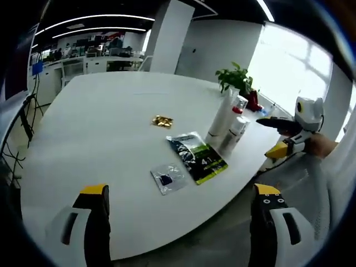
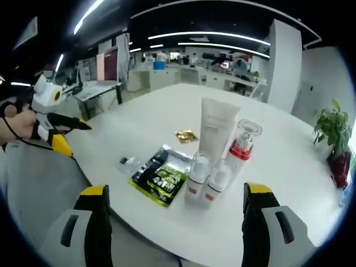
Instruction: Arrange the skincare products in the storage area until every visible bottle or jar stands upright without overlapping.
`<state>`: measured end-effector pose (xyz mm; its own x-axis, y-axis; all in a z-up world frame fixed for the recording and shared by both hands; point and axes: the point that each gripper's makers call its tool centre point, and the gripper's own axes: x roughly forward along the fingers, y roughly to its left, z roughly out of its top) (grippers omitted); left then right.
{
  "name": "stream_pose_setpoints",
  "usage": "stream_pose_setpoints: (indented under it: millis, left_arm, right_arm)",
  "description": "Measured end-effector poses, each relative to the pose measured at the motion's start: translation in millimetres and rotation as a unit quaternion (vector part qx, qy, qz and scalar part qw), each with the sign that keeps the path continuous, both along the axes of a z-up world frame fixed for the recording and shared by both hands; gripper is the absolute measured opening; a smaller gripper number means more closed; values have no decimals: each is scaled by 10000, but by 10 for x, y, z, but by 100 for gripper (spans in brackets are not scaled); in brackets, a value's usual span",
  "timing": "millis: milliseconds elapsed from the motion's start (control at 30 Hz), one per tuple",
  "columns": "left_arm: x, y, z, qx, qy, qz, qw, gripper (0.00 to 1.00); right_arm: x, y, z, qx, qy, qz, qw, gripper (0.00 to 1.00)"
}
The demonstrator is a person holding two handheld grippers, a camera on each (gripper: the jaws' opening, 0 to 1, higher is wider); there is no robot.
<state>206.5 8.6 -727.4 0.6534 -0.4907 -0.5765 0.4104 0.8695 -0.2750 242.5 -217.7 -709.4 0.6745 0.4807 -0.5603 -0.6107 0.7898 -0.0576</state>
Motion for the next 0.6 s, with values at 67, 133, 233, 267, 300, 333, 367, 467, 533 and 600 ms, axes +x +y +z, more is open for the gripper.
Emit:
stream_pose_setpoints:
  millis: [67,133,233,267,300,333,367,467,533,600]
  left_arm:
    - [17,-7,1,-9,22,-11,10000,99]
    - [45,-22,-10,31,75,-63,9999,99]
    - [113,-36,-7,92,109,-129,9998,99]
    - [136,-35,-6,95,113,-129,9998,99]
    - [159,-33,-8,97,123,-134,9998,99]
    - [191,-37,-14,99,137,-137,9998,99]
    - [202,-58,-22,101,160,-144,9997,99]
    - [262,-99,-59,163,242,-197,9994,99]
    - [292,-109,-76,190,281,-207,9992,99]
    - [337,-116,-95,255,310,-243,9989,98]
  right_arm:
    - [2,-6,-6,22,30,-29,10000,98]
    - [8,-17,-7,52,45,-71,10000,99]
    - [10,-37,-9,80,72,-135,9999,98]
    - [12,-41,-10,91,82,-150,9998,98]
    - [14,-45,-12,98,90,-166,9998,98]
    - [17,-49,-12,98,90,-172,9998,98]
    - [21,-54,-14,95,95,-186,9997,98]
    - [31,-72,-19,90,94,-229,9997,98]
    - [35,-79,-21,88,105,-254,9996,98]
    - [33,-84,-24,76,112,-267,9996,98]
